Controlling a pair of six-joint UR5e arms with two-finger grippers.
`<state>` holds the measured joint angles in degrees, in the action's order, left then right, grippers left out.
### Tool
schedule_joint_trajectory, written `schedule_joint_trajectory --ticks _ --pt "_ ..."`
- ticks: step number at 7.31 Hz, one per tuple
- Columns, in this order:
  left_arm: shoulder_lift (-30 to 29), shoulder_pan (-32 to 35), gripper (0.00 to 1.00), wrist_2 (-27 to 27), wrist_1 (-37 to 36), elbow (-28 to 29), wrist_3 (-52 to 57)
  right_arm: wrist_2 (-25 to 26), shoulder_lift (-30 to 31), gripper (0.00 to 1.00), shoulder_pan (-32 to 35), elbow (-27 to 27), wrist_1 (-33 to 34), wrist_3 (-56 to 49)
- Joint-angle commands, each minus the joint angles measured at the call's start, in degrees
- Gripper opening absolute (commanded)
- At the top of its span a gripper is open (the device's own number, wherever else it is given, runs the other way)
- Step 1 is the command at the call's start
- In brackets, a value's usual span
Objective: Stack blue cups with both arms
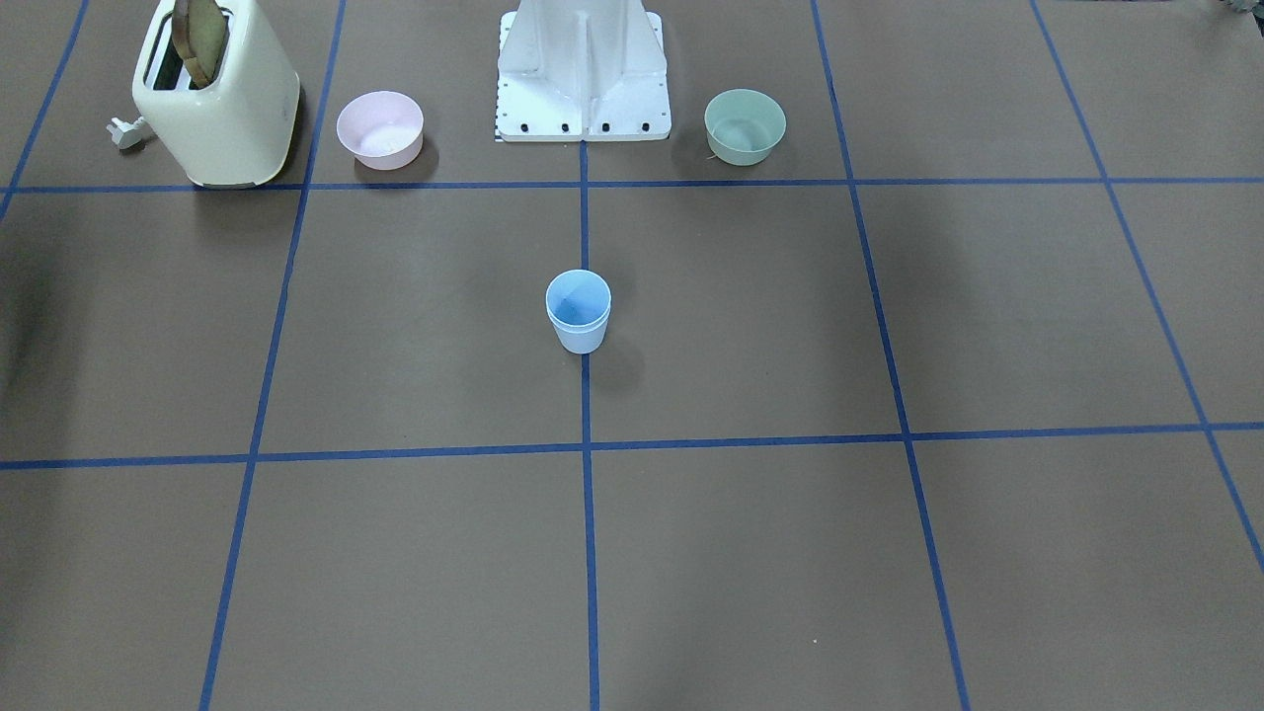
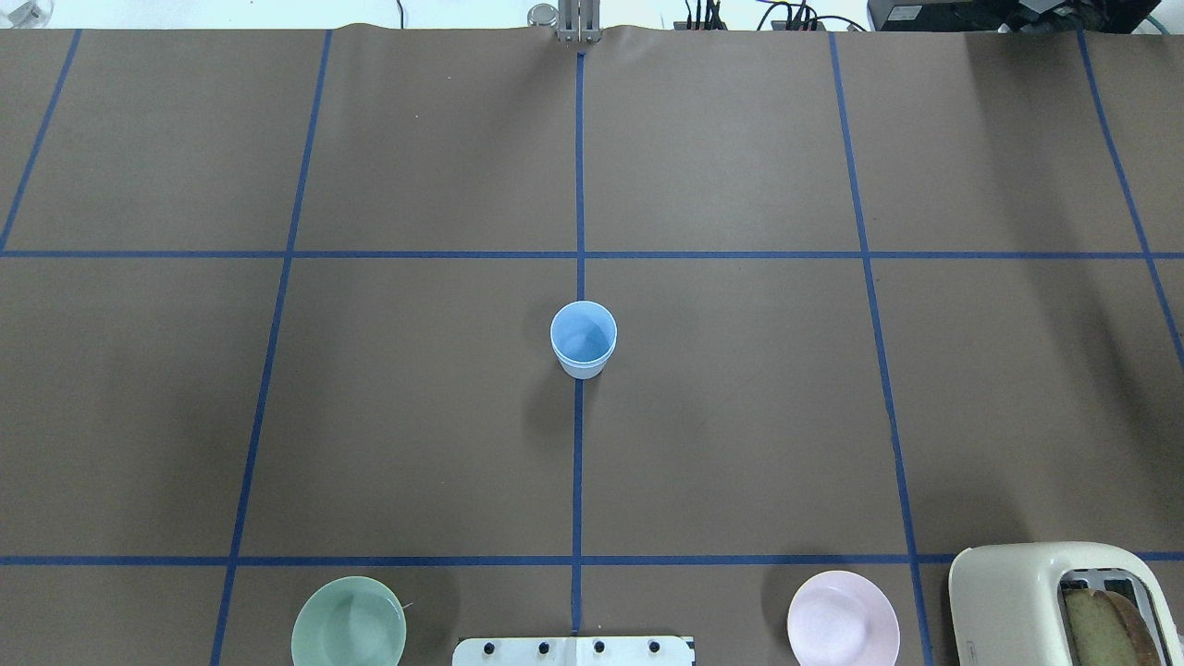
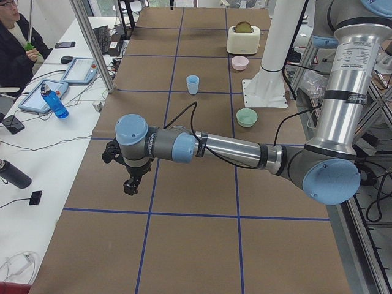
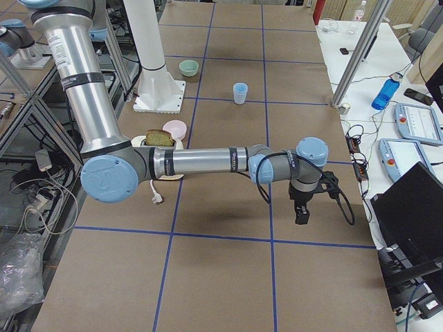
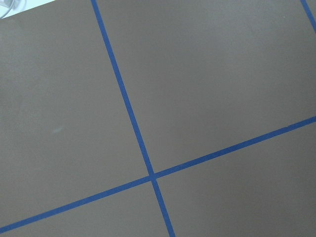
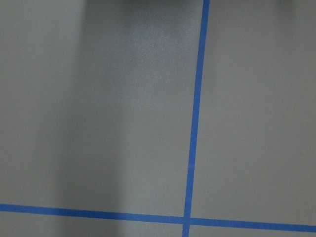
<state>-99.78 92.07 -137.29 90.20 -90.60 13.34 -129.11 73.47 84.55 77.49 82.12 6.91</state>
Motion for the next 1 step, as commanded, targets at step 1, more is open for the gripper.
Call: schedule_joint_trajectory --ticks 1 --pt "0.02 0.04 0.98 0.00 0.07 -0.02 -0.07 0.00 0.00 1.00 0.00 -0.15 -0.20 0.12"
